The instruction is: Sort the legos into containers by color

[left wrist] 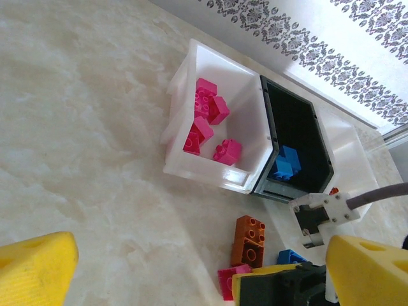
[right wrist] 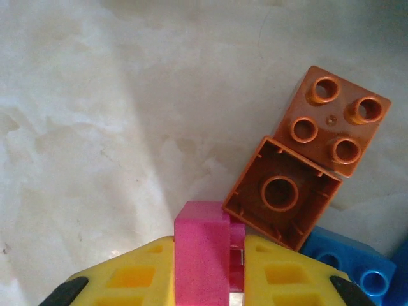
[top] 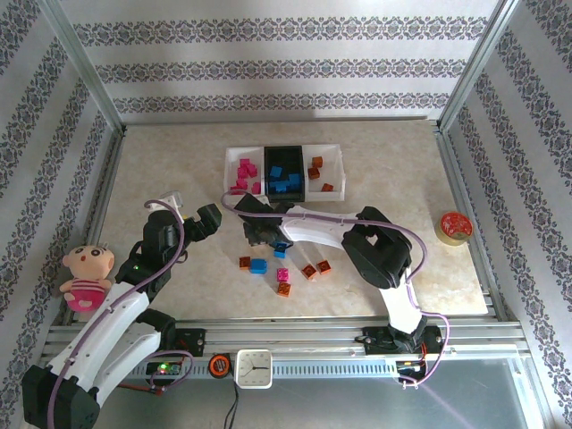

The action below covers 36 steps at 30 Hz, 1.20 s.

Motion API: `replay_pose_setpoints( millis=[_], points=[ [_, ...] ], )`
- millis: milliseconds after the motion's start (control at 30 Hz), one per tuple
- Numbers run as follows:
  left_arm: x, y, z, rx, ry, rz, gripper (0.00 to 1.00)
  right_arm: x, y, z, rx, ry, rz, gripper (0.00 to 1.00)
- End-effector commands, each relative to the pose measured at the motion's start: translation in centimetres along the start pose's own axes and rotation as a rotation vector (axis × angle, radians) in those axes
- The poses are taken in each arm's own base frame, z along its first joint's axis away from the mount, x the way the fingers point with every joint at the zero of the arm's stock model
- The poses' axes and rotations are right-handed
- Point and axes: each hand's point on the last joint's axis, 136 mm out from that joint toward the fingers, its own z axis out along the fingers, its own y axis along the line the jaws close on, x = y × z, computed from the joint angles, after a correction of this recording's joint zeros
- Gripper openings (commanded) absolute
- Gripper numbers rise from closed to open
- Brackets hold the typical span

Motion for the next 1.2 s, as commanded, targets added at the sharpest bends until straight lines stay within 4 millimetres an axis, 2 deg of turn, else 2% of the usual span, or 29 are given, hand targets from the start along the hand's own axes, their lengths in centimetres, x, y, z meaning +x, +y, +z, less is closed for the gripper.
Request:
replay_pose_setpoints(
  millis=[0, 100, 167, 233, 333, 433, 567, 700, 800, 900, 967, 1033, 1167],
  points=[
    [0.5, 0.3, -0.2, -0.004, 0.021, -0.007, 1.00, -1.2, 1.5, -3.4, -0.102, -0.080, -0.048, 0.18],
    [0.8, 0.4, -0.2, -0.004, 0.029, -0.005, 1.00, -2.5, 2.1, -6.3, -0.175, -0.139, -0.074, 0.17],
    [1.1, 0.4, -0.1, 0.003, 0.036, -0.005, 1.00, -4.1, 2.3, -8.1, -0.218, -0.177, -0.083, 0.17],
    [1.4, 0.5, 0.0, 0.007, 0.043, -0.008, 1.00, -6.1, 2.0, -9.2, -0.237, -0.210, -0.083, 0.17],
    [1.8, 0.7, 0.1, 0.006, 0.051, -0.017, 1.00, -9.3, 1.3, -9.4, -0.237, -0.250, -0.068, 0.17],
    [2.3, 0.6, 0.2, 0.016, 0.067, -0.023, 1.00, -12.4, 1.0, -7.9, -0.231, -0.268, -0.059, 0.18],
    [2.9, 0.8, 0.3, 0.011, 0.096, -0.021, 1.00, -16.1, 0.4, -4.7, -0.186, -0.272, -0.058, 0.19],
    [3.4, 1.1, 0.3, 0.000, 0.115, -0.021, 1.00, -18.6, 0.0, -1.9, -0.141, -0.264, -0.061, 0.19],
    [3.7, 1.2, 0.3, -0.002, 0.125, -0.027, 1.00, -19.8, -0.4, -0.5, -0.116, -0.261, -0.047, 0.21],
    [4.0, 1.4, 0.4, -0.005, 0.134, -0.029, 1.00, -20.5, -0.6, 0.1, -0.114, -0.262, -0.041, 0.32],
    [4.0, 1.3, 0.4, -0.003, 0.135, -0.029, 1.00, -21.0, -0.1, -0.5, -0.133, -0.274, -0.045, 0.49],
    [3.9, 1.3, 0.4, -0.003, 0.135, -0.025, 1.00, -21.5, 0.3, -1.9, -0.150, -0.296, -0.058, 0.59],
    [3.8, 1.1, 0.5, -0.001, 0.134, -0.024, 1.00, -21.4, 0.6, -5.6, -0.168, -0.332, -0.088, 0.66]
  ],
)
